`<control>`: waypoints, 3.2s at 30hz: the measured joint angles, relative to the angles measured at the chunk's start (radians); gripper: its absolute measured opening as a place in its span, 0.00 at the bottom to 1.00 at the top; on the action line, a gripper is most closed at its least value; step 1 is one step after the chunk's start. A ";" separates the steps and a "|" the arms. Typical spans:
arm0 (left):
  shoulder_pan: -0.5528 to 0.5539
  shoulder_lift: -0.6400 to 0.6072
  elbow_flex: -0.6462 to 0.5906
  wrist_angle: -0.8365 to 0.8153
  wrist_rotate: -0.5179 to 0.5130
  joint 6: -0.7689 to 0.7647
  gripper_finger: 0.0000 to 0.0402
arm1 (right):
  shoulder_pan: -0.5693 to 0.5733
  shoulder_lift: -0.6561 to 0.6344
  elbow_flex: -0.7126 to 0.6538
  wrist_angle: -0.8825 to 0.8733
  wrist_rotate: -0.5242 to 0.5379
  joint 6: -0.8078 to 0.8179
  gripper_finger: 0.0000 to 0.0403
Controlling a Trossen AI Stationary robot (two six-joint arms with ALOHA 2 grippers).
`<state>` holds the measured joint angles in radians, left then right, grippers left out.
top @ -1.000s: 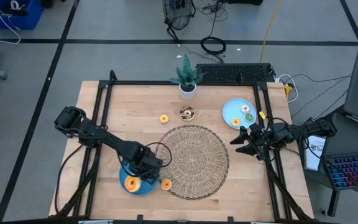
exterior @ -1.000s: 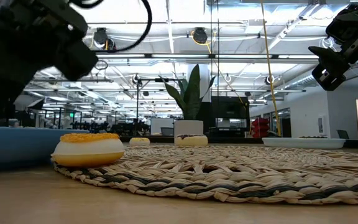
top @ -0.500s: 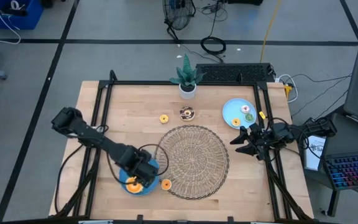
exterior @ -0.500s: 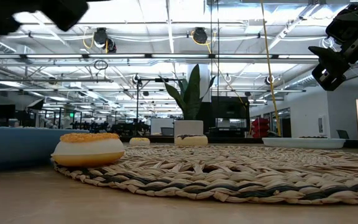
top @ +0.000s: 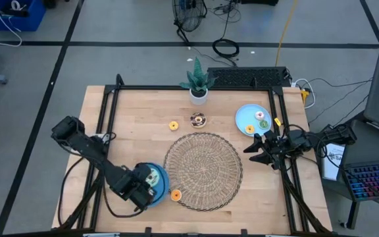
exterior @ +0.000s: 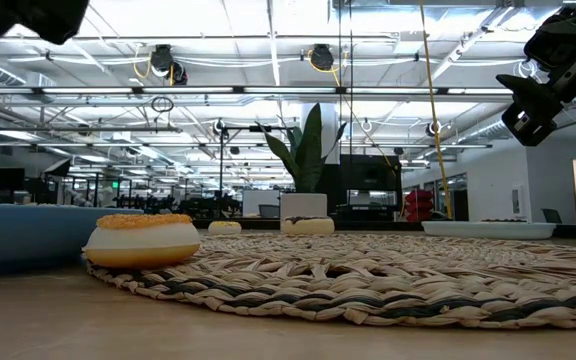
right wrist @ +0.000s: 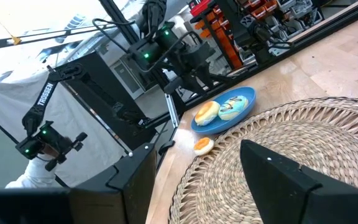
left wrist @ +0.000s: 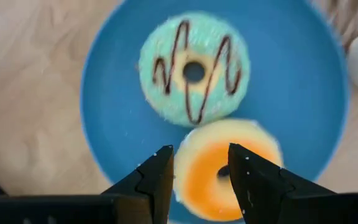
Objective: Pick & Place donuts
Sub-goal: Put the large white donut on the blue plate
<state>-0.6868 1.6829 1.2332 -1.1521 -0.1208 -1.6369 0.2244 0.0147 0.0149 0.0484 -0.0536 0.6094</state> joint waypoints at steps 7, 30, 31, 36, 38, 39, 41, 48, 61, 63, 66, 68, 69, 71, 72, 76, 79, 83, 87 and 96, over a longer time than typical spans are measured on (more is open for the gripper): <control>-0.009 0.000 -0.008 0.037 0.073 0.001 0.38 | 0.000 0.000 0.000 0.000 0.000 0.000 0.54; -0.007 0.113 -0.008 0.082 0.149 0.132 0.38 | 0.000 0.000 0.000 0.000 0.000 0.000 0.54; -0.007 0.113 -0.008 0.065 0.163 0.120 0.38 | 0.000 0.000 0.000 0.000 0.000 0.000 0.54; -0.015 0.113 -0.008 -0.022 0.198 0.049 0.38 | 0.000 0.000 0.000 0.000 0.000 0.000 0.54; -0.018 0.113 -0.008 -0.022 0.184 0.037 0.38 | 0.000 0.000 0.000 0.000 0.000 0.000 0.54; -0.021 0.113 -0.008 -0.021 0.174 0.038 0.38 | 0.000 0.000 0.000 0.000 0.000 0.000 0.54; -0.023 0.113 -0.008 -0.019 0.168 0.042 0.38 | 0.000 0.000 0.000 0.000 0.000 0.000 0.54; -0.023 0.113 -0.008 0.018 0.168 0.035 0.38 | 0.000 0.000 0.000 0.000 0.000 0.000 0.55; -0.013 0.109 -0.146 0.213 0.235 0.011 0.38 | 0.000 0.000 0.000 0.000 0.000 0.000 0.54; -0.014 0.109 -0.146 0.215 0.241 0.025 0.36 | 0.000 0.000 0.000 0.000 0.000 0.000 0.54; -0.013 0.109 -0.145 0.226 0.245 0.049 0.28 | 0.000 0.000 0.000 0.000 0.000 0.000 0.54; -0.014 0.110 -0.136 0.223 0.244 0.062 0.19 | 0.000 0.000 0.000 0.000 0.000 0.000 0.54; -0.014 0.110 -0.130 0.222 0.244 0.072 0.14 | 0.000 0.000 0.000 0.000 0.000 0.000 0.54; -0.014 0.112 -0.115 0.218 0.241 0.089 0.05 | 0.000 0.000 0.000 0.000 0.000 0.000 0.54; -0.013 0.112 -0.106 0.213 0.236 0.091 0.03 | 0.000 0.000 0.000 0.000 0.000 0.000 0.55; -0.014 0.106 -0.065 0.214 0.190 0.120 0.04 | 0.000 0.000 0.000 0.000 0.000 0.000 0.54; -0.013 0.104 -0.029 0.197 0.153 0.151 0.02 | 0.000 0.000 0.000 0.000 0.000 0.000 0.54; -0.014 0.104 0.032 0.154 0.096 0.200 0.03 | 0.000 0.000 0.000 0.000 0.000 0.000 0.54; -0.029 0.104 0.077 0.123 -0.045 0.297 0.02 | 0.000 0.000 0.000 0.000 0.000 0.000 0.54; -0.210 0.103 0.000 0.084 -0.761 0.347 0.02 | 0.000 0.000 0.000 0.000 0.000 0.000 0.54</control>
<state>-0.8967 1.7863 1.2327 -1.0681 -0.8823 -1.2901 0.2242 0.0146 0.0151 0.0483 -0.0536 0.6094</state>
